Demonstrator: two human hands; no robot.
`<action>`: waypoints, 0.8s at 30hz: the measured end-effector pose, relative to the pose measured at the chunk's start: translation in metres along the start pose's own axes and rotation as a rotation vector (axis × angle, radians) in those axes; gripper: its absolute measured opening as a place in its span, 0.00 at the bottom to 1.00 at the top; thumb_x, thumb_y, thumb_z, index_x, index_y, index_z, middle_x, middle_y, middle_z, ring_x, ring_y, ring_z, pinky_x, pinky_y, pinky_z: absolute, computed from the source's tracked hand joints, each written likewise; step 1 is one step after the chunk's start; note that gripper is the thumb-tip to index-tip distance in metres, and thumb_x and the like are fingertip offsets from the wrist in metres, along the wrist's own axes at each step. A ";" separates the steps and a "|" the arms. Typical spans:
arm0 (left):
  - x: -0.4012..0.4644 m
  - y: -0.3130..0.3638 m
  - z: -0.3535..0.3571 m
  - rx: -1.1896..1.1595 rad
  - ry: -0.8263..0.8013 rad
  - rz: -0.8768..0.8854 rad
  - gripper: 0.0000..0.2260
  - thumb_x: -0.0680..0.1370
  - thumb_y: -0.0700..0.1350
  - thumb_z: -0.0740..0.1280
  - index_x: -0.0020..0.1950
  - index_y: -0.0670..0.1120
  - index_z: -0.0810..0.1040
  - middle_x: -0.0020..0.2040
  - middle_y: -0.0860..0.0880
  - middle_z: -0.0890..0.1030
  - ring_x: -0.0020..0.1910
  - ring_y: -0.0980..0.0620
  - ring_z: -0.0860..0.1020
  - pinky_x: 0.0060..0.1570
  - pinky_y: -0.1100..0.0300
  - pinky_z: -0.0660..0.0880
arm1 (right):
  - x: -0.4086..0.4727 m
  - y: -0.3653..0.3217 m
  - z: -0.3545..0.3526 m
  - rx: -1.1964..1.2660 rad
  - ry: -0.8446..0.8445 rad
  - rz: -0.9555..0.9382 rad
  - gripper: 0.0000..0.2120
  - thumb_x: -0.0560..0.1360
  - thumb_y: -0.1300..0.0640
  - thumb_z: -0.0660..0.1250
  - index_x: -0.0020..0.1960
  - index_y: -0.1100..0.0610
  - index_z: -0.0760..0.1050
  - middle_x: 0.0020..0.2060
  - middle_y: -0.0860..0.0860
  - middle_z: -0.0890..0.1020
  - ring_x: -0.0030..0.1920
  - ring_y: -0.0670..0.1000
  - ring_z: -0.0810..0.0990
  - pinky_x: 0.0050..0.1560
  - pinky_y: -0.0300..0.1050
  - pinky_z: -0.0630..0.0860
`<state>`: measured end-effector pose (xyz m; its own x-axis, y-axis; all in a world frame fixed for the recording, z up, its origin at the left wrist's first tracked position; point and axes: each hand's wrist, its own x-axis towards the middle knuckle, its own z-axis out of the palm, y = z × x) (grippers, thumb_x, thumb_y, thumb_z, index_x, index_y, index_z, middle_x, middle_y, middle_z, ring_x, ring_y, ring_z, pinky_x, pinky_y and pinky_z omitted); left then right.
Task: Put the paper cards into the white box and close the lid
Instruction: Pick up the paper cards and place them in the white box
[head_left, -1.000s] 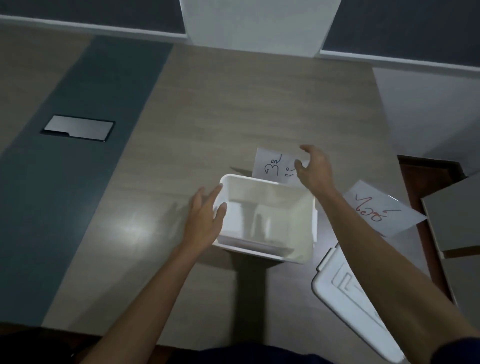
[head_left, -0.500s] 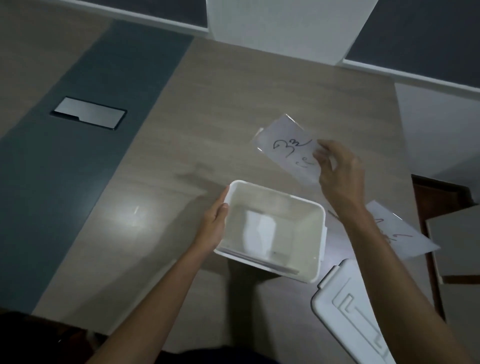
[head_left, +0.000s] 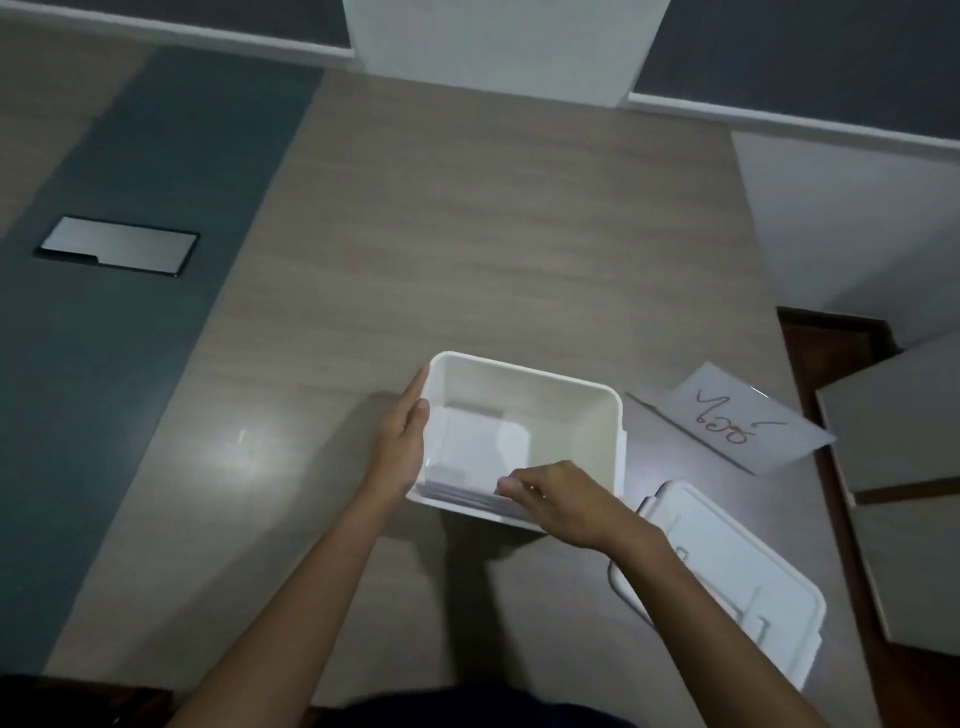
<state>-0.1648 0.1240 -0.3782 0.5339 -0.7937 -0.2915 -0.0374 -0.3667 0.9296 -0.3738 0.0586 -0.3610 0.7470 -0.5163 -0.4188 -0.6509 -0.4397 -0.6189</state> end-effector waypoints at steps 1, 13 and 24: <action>-0.002 0.000 -0.002 0.006 0.010 -0.001 0.20 0.83 0.44 0.56 0.74 0.56 0.66 0.69 0.64 0.68 0.65 0.70 0.65 0.59 0.80 0.60 | -0.001 0.003 -0.003 0.040 0.062 -0.025 0.19 0.80 0.42 0.57 0.51 0.52 0.82 0.46 0.48 0.86 0.44 0.49 0.82 0.49 0.51 0.77; -0.011 -0.025 -0.051 -0.048 0.166 -0.034 0.20 0.82 0.41 0.57 0.74 0.53 0.67 0.69 0.61 0.69 0.69 0.63 0.66 0.69 0.64 0.60 | 0.045 0.123 -0.117 -0.323 0.622 0.472 0.31 0.71 0.58 0.74 0.71 0.57 0.68 0.66 0.62 0.76 0.71 0.63 0.67 0.72 0.65 0.58; 0.016 -0.031 -0.067 -0.141 0.246 -0.021 0.20 0.82 0.40 0.56 0.73 0.54 0.67 0.71 0.59 0.69 0.70 0.63 0.66 0.69 0.65 0.59 | 0.082 0.034 -0.153 -0.163 0.821 0.187 0.12 0.78 0.60 0.67 0.60 0.61 0.79 0.50 0.62 0.84 0.48 0.62 0.83 0.41 0.42 0.69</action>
<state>-0.0986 0.1552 -0.3968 0.7230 -0.6388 -0.2633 0.0839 -0.2970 0.9512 -0.3557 -0.1109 -0.3148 0.3318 -0.9317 0.1478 -0.8121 -0.3618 -0.4578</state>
